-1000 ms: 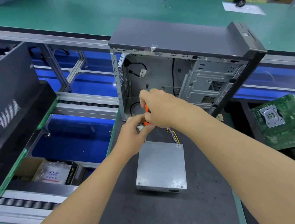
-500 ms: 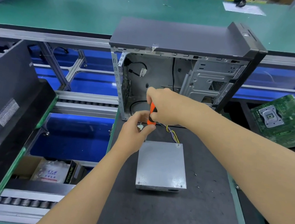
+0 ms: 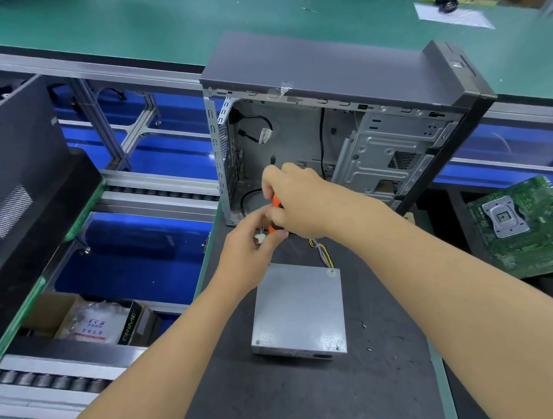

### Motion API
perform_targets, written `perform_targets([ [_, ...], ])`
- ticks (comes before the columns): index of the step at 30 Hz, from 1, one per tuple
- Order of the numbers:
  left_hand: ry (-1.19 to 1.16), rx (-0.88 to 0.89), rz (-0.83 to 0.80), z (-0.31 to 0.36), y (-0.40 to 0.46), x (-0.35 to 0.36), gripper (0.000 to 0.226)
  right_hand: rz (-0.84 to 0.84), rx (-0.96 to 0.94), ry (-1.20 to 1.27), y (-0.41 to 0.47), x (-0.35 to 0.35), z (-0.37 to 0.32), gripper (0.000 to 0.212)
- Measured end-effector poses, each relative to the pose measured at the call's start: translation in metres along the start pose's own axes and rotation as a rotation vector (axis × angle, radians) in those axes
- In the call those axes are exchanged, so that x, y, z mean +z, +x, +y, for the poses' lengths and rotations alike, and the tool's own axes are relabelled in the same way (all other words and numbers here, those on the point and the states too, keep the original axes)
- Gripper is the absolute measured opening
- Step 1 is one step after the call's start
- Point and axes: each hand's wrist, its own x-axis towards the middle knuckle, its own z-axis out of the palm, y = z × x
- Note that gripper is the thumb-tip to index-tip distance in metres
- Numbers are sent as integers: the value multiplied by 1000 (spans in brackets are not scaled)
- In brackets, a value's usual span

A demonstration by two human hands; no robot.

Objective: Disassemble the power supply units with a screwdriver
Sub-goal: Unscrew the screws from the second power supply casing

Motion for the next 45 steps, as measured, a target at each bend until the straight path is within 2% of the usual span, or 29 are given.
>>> perform_targets([
  [3, 43, 4, -7, 0, 1, -1, 12, -72, -1, 114, 0, -2, -1, 22],
  [5, 70, -10, 29, 4, 3, -1, 13, -60, 39, 46, 0, -2, -4, 24],
  [7, 21, -32, 63, 9, 6, 1, 24, 1, 101, -67, -1, -3, -11, 44],
  [8, -2, -49, 75, 11, 6, 3, 32, 37, 135, -104, -1, -4, -14, 47],
  [11, 11, -58, 70, 12, 3, 5, 39, 66, 130, -114, 0, -2, -14, 28],
  [14, 34, -9, 15, 4, -2, 2, 28, -33, 68, 35, -3, -5, -5, 16],
  [17, 38, -1, -5, 2, -5, 0, 27, -117, 61, 95, -6, -9, 1, 23],
  [20, 41, -1, 19, 3, -3, -1, 21, -101, 57, 118, -7, -8, 0, 16],
  [22, 62, -19, 45, 5, -1, -2, 28, -66, 91, 102, -8, -6, -5, 41],
  [24, 28, -65, 88, 6, 1, 0, 26, 38, 151, -10, -7, -3, -12, 51],
  [27, -29, -73, 116, 6, -3, 3, 31, 124, 152, -136, -4, 1, -18, 35],
  [30, -77, -26, 83, 5, -8, 0, 35, 41, 65, -26, -5, 1, -14, 16],
  [33, -18, 4, 43, 3, -8, -1, 27, -58, 39, 86, -10, -3, -10, 21],
  [36, 18, -36, 75, 6, -5, 0, 21, -84, 58, 151, -10, -4, -10, 12],
  [39, -57, -85, 108, 12, -5, 1, 37, 11, 77, 209, -8, -4, -15, 41],
  [42, -97, -91, 123, 14, -5, 4, 40, 120, 169, -21, -8, 0, -21, 47],
  [45, -49, -61, 75, 10, -6, 1, 39, 76, 165, -106, -9, 0, -22, 31],
])
